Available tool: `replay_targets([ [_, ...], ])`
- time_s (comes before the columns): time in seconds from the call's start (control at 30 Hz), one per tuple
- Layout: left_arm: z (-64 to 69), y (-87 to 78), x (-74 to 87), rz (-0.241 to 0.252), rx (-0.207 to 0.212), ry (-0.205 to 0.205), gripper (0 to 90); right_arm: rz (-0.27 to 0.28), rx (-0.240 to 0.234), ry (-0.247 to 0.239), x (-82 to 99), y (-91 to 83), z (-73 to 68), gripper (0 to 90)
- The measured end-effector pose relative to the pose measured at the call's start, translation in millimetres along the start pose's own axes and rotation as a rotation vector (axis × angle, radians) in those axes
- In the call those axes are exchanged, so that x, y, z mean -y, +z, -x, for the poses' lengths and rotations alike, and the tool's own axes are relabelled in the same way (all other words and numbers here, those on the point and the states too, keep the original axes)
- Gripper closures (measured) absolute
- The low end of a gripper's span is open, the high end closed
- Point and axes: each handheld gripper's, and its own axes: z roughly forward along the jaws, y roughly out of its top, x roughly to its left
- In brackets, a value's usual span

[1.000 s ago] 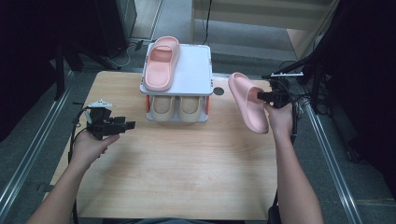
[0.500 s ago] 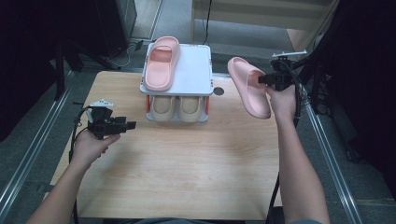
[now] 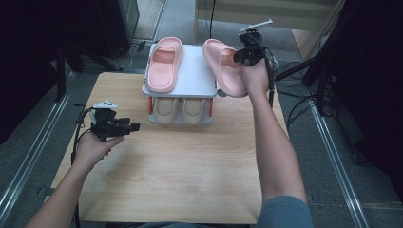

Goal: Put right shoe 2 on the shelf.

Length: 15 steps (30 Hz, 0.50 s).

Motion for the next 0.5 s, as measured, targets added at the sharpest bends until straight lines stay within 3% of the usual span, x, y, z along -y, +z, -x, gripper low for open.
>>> replay_targets([
  [0.2, -0.7, -0.8, 0.1, -0.006, 0.014, 0.015, 43.2, -0.013, 0.013, -0.005, -16.5, 24.9, -28.2, 80.1],
  [0.5, -0.9, -0.1, 0.1, 0.001, 0.021, 0.01, 43.3, -0.032, 0.062, 0.007, -24.7, 47.4, -50.0, 76.1],
])
